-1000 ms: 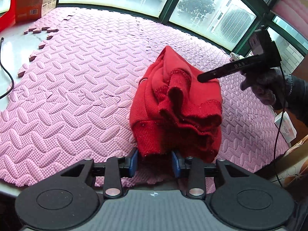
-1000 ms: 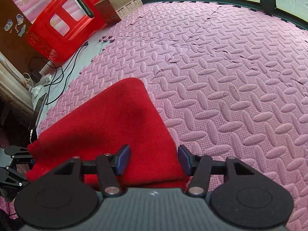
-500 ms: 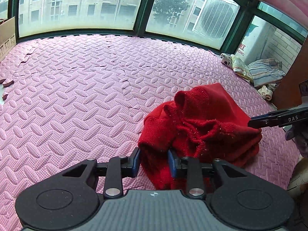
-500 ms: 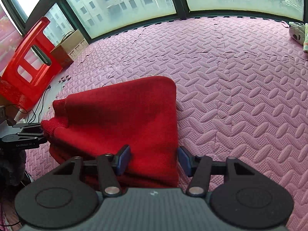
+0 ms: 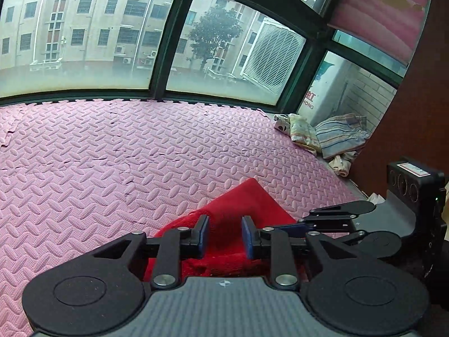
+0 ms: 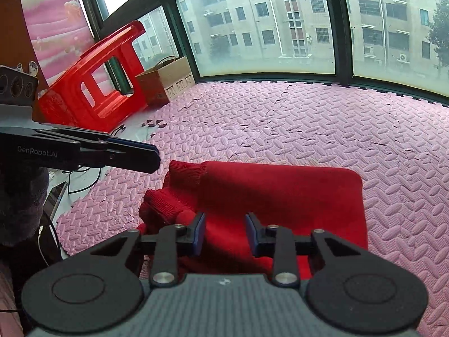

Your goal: Fold clothes

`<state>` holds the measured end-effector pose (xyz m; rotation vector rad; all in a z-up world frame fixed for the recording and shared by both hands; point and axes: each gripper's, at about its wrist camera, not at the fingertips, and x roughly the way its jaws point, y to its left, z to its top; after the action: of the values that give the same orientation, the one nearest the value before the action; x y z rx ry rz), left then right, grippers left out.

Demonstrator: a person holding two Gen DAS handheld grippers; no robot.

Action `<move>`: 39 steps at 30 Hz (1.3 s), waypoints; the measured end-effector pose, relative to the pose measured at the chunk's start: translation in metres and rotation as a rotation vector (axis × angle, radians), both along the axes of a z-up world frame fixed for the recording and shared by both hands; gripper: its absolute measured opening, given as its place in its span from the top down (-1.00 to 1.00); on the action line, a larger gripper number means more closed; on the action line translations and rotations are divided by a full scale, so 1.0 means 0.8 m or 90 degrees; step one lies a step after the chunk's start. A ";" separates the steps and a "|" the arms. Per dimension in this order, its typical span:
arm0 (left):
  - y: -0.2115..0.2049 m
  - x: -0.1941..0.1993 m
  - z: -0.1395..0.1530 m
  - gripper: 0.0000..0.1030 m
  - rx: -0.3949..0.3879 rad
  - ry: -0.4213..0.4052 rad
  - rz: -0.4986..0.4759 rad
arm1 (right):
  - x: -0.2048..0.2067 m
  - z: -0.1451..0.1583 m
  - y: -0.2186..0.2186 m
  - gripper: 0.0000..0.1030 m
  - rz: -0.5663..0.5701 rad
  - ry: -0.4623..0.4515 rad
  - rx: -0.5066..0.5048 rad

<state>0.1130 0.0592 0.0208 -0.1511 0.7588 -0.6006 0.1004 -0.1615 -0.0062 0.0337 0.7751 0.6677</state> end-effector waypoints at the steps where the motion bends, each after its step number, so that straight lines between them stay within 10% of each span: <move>1: -0.011 0.007 -0.004 0.52 -0.004 0.010 -0.011 | -0.004 -0.002 0.006 0.50 0.007 0.000 0.002; 19: 0.013 0.053 -0.071 0.81 -0.073 0.092 0.078 | -0.052 -0.018 0.054 0.58 0.093 -0.082 -0.085; 26: 0.007 0.036 -0.040 0.80 -0.072 0.041 0.057 | 0.003 0.019 -0.005 0.58 -0.005 -0.082 -0.051; 39: 0.009 0.046 -0.074 0.80 -0.045 0.087 0.065 | 0.110 -0.046 -0.027 0.55 -0.106 -0.021 -0.115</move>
<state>0.1500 0.0663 -0.0387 -0.2965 0.8566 -0.5245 0.1887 -0.1828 -0.0429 -0.0775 0.7884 0.4381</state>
